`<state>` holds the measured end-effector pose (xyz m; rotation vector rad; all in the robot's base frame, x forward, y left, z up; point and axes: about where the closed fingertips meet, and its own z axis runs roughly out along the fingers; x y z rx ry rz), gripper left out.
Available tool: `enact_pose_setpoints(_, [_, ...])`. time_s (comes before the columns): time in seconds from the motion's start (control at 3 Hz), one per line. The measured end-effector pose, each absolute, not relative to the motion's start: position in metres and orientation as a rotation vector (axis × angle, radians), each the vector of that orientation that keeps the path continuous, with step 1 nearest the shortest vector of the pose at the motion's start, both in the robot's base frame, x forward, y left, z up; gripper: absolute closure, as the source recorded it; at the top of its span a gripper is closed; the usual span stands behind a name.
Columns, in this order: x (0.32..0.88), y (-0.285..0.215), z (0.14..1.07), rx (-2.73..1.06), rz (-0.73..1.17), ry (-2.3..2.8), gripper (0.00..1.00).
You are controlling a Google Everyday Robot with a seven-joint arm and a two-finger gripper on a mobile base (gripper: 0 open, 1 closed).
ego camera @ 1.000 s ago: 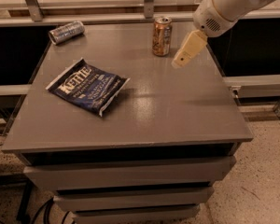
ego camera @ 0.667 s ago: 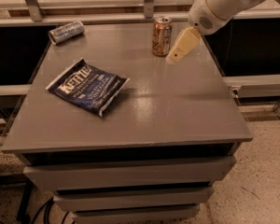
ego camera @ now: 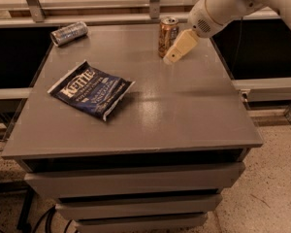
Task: Pick orange can
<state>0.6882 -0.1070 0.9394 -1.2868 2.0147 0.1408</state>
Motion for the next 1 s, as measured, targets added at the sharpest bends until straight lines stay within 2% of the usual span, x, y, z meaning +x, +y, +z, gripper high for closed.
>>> enact_pose_setpoints(1.0, [0.710, -0.089, 0.927, -1.249, 0.213, 1.961, 0.00])
